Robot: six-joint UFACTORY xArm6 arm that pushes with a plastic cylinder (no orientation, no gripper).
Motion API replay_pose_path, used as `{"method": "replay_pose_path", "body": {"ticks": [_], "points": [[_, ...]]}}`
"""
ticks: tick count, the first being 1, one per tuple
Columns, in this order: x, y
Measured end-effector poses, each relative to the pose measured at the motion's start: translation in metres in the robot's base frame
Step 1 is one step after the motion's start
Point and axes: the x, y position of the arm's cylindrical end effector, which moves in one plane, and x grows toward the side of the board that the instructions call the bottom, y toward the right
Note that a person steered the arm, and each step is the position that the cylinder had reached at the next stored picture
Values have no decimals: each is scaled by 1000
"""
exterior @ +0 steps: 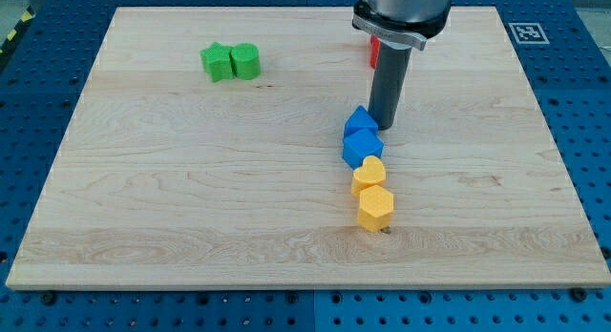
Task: Point your arm at the red circle
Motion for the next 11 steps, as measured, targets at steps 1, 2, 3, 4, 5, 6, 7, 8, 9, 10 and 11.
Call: {"method": "replay_pose_path", "body": {"ticks": [1,2,3,4,5,6,7,8,9,10,11], "points": [[-3,0],[-3,15],[-3,40],[-7,78],[-43,93],[-79,93],[-80,93],[-81,93],[-81,93],[-81,93],[-81,96]]}}
